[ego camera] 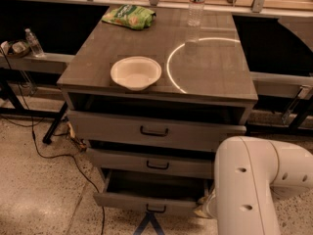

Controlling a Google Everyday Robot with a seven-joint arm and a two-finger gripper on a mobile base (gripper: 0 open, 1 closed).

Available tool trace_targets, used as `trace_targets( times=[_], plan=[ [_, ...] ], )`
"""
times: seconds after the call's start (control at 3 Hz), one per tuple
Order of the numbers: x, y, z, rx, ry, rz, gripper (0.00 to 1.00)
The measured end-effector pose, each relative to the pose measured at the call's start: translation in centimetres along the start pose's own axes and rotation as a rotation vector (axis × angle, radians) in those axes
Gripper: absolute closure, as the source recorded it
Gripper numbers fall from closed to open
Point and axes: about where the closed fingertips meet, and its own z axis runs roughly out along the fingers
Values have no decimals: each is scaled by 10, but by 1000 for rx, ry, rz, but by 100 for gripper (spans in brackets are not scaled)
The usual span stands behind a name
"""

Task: Open bottom drawer

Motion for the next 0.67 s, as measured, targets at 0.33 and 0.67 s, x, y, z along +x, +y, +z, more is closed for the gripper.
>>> trace_targets(
  times=[0.33,0.67],
  plan=[
    [11,-2,-5,13,20,19,58],
    [11,-2,-5,13,20,19,36]
  ],
)
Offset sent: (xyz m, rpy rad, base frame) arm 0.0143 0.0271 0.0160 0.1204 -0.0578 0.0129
